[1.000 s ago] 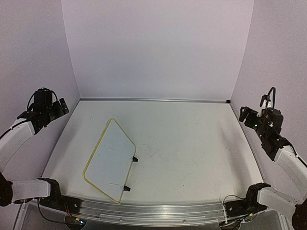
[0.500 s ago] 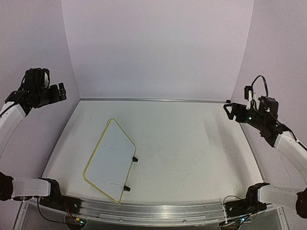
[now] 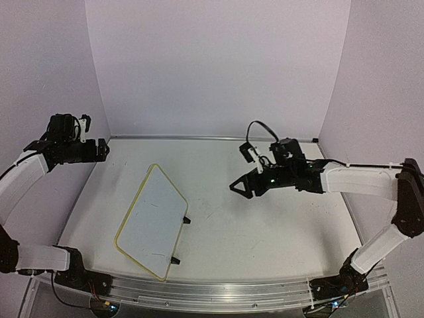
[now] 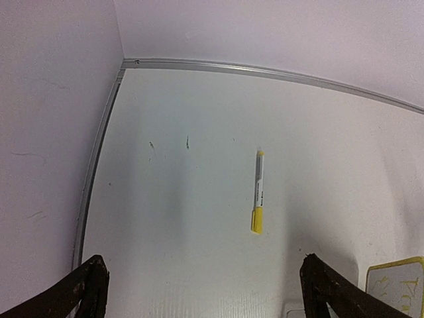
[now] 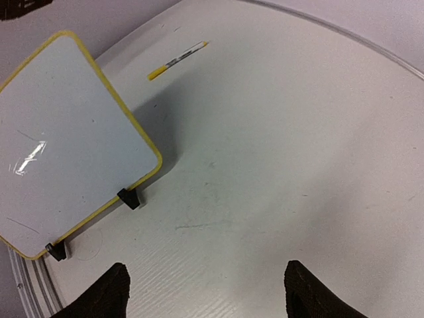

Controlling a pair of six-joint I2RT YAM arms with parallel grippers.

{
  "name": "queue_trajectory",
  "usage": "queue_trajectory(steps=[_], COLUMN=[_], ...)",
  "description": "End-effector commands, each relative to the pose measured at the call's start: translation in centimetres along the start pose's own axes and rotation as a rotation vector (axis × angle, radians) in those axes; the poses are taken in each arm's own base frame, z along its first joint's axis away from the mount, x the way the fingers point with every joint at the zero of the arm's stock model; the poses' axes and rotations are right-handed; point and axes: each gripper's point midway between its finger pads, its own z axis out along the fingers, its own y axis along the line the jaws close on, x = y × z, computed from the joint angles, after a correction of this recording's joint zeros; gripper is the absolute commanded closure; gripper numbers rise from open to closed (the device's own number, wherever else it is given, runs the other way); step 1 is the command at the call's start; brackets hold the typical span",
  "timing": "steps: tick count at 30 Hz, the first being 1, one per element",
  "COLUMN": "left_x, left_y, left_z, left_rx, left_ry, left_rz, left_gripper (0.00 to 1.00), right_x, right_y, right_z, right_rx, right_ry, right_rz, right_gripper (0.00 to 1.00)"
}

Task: Write a sentence on the whiteboard
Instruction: Move the whiteboard to the center of the board.

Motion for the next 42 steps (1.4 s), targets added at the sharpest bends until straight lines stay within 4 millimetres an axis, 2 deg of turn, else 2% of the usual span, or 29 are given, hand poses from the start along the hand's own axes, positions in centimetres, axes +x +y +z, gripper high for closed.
queue_trajectory(steps=[1, 7, 14, 26, 38, 42], left_x=[-1.7, -1.4, -1.1, -0.6, -0.1, 0.0], left_y=[-1.4, -1.2, -1.1, -1.1, -1.2, -1.3], left_z=[-0.2, -0.1, 0.3, 1.2, 1.9, 2.2], left_rx=[0.083, 0.073, 0.069, 0.067, 0.076, 0.083], left_ry=[-0.065, -0.059, -0.043, -0.009, 0.016, 0.025], left_rz=[0.004, -0.002, -0.004, -0.008, -0.015, -0.018], left_gripper=[0.01, 0.01, 0.01, 0.01, 0.01, 0.01], right_x=[0.3, 2.9, 4.5, 7.1, 7.9, 8.1], right_y=[3.4, 7.1, 9.2, 10.3, 10.7, 11.0], right_z=[4.8, 11.5, 15.9, 18.1, 19.3, 19.8], right_rx=[-0.093, -0.186, -0.204, -0.236, -0.238, -0.247], right_ry=[0.045, 0.114, 0.129, 0.164, 0.184, 0.192], right_rz=[-0.127, -0.208, -0.301, -0.355, -0.393, -0.406], right_gripper=[0.27, 0.38, 0.48, 0.53, 0.6, 0.68])
